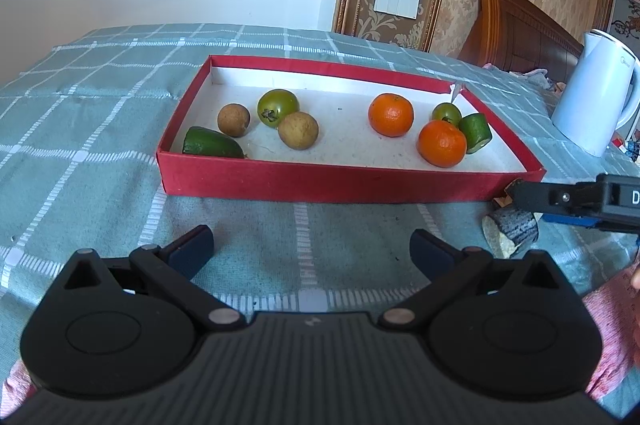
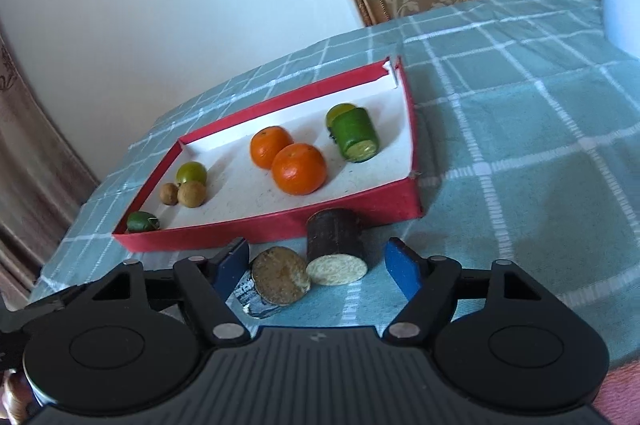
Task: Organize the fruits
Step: 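Grasp a dark cut eggplant chunk beside the tray with the right gripper, then carry the eggplant chunk over the tray rim with the right gripper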
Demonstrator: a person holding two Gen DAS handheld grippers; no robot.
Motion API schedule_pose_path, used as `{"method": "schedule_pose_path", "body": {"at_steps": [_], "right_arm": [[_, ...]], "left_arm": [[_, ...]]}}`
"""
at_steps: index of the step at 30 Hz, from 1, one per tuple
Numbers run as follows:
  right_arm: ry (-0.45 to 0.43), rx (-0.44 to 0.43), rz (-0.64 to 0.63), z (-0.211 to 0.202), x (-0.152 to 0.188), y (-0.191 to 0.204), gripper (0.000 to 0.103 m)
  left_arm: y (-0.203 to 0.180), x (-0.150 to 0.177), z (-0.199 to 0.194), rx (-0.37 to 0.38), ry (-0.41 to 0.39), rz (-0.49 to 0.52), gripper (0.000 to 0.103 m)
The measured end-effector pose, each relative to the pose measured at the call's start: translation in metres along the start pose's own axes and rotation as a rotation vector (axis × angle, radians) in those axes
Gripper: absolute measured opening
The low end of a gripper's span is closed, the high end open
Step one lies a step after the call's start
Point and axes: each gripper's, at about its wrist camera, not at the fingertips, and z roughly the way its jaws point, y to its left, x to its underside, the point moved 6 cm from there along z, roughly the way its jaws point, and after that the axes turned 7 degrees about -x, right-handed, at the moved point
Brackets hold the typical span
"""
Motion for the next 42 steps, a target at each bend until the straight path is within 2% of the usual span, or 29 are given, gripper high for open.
{"method": "schedule_pose_path", "body": {"at_steps": [2, 4, 7, 12, 17, 22, 24, 29, 35, 39, 42], "right_arm": [[-0.009, 0.019, -0.037, -0.002, 0.000, 0.002, 0.075], [0.005, 0.019, -0.022, -0.002, 0.000, 0.002, 0.075], [0.031, -0.022, 0.016, 0.003, 0.000, 0.005, 0.068], [0.085, -0.057, 0.035, 0.016, 0.004, 0.015, 0.065], [0.061, -0.034, -0.047, 0.008, 0.009, 0.025, 0.063], [0.032, -0.027, -0.157, -0.002, 0.015, 0.038, 0.051], [0.045, -0.026, -0.203, -0.002, 0.016, 0.042, 0.050], [0.095, -0.060, -0.165, 0.000, 0.023, 0.043, 0.050], [0.081, -0.052, -0.178, 0.006, 0.034, 0.045, 0.051], [0.062, -0.066, -0.237, 0.012, 0.037, 0.056, 0.051], [0.052, -0.035, -0.325, 0.017, 0.044, 0.065, 0.051]], "left_arm": [[0.000, 0.000, 0.000, 0.001, 0.000, -0.001, 0.103], [0.000, 0.000, 0.000, 0.001, 0.000, -0.001, 0.103], [0.000, 0.000, 0.000, 0.001, -0.001, -0.001, 0.103], [0.001, 0.000, 0.000, 0.009, -0.003, -0.011, 0.103], [0.003, 0.000, -0.002, 0.020, -0.007, -0.024, 0.103], [0.005, -0.001, -0.002, 0.027, -0.009, -0.034, 0.103], [0.005, -0.001, -0.002, 0.029, -0.010, -0.036, 0.103], [0.006, -0.001, -0.002, 0.033, -0.011, -0.041, 0.103], [0.006, -0.001, -0.003, 0.037, -0.013, -0.045, 0.103], [0.006, -0.001, -0.003, 0.039, -0.014, -0.049, 0.103], [0.006, -0.001, -0.003, 0.039, -0.015, -0.049, 0.103]]}}
